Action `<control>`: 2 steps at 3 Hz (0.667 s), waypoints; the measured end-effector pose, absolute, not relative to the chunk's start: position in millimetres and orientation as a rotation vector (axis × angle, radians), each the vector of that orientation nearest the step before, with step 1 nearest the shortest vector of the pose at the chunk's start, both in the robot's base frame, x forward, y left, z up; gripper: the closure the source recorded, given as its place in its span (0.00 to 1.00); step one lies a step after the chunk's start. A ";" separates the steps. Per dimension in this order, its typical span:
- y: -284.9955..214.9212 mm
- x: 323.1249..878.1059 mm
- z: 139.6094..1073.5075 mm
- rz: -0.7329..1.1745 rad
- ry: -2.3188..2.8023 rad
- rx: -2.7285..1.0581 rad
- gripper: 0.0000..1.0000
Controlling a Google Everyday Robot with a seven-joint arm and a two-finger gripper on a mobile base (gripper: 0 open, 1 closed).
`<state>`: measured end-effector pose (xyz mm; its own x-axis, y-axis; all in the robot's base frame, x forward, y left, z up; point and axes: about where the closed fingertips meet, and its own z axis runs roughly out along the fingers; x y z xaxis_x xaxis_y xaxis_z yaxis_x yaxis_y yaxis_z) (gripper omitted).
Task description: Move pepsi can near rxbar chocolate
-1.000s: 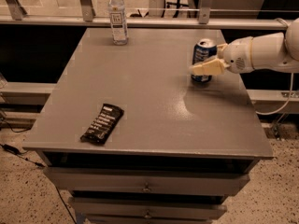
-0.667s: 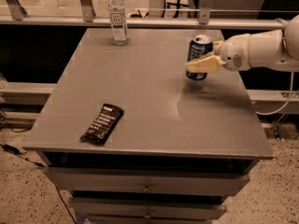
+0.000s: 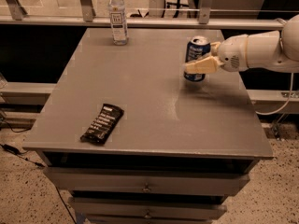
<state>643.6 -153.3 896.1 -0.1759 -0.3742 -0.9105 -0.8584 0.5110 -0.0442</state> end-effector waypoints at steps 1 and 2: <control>-111.7 633.1 902.5 0.679 1.690 -1.038 1.00; -55.8 615.5 906.6 0.757 1.598 -1.065 1.00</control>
Offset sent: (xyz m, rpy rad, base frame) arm -0.0508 0.1602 0.0146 0.2095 -0.0959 0.2081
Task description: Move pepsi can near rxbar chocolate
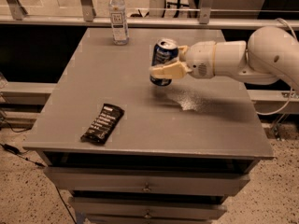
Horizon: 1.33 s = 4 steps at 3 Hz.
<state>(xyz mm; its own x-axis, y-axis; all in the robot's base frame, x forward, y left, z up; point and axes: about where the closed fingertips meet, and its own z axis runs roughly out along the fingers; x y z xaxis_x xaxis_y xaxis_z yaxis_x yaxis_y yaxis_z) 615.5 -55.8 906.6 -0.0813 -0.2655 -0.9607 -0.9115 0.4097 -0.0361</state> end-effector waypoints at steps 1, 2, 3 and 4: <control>-17.7 596.8 899.4 0.810 1.554 -1.114 1.00; 17.1 575.0 882.4 0.874 1.529 -1.166 1.00; 33.8 564.7 870.3 0.901 1.520 -1.202 1.00; 43.6 559.2 862.1 0.911 1.525 -1.226 0.82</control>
Offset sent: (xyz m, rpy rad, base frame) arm -0.0550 0.0915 -0.0328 0.0411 0.0191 0.1762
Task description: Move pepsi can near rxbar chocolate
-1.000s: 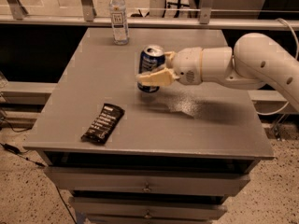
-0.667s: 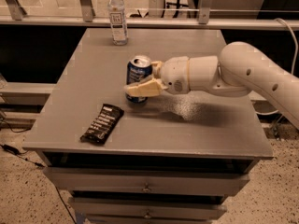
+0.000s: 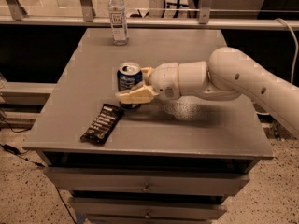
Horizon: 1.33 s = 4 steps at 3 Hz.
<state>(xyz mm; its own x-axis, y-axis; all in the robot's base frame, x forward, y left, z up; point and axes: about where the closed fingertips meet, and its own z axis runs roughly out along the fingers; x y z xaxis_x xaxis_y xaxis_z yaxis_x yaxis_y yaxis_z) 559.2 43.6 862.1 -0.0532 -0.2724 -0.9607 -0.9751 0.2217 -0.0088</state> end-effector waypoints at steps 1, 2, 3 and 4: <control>43.6 559.1 863.6 0.911 1.525 -1.226 0.59; 43.7 559.1 864.1 0.911 1.525 -1.226 0.36; 43.8 559.0 864.4 0.911 1.525 -1.226 0.13; 46.3 553.6 869.2 0.899 1.513 -1.264 0.00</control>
Offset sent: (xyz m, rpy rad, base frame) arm -0.0086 0.0131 -0.0079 -0.0256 0.0074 0.0454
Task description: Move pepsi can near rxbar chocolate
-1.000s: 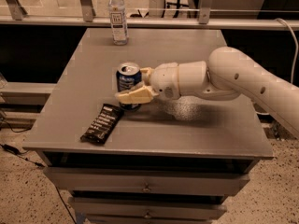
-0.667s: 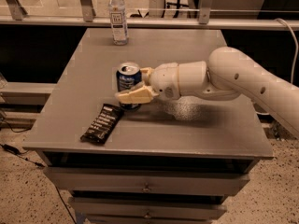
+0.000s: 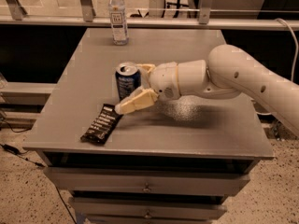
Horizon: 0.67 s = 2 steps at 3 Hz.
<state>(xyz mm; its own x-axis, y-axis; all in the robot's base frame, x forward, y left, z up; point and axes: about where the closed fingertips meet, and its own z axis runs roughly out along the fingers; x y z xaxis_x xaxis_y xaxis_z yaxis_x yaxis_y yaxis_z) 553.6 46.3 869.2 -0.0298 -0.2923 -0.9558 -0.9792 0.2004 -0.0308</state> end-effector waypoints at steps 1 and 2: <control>22.5 553.8 884.2 0.869 1.503 -1.255 0.00; -41.0 553.8 914.4 0.800 1.514 -1.204 0.00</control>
Offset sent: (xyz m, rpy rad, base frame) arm -0.0004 -0.1960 0.0889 -0.0065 -0.0962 -0.2103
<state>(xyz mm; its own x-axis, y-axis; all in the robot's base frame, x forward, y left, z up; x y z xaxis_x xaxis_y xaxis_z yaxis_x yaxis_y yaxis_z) 553.8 -41.0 914.4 -0.0034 -0.2926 -0.9562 -0.9548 0.2852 -0.0838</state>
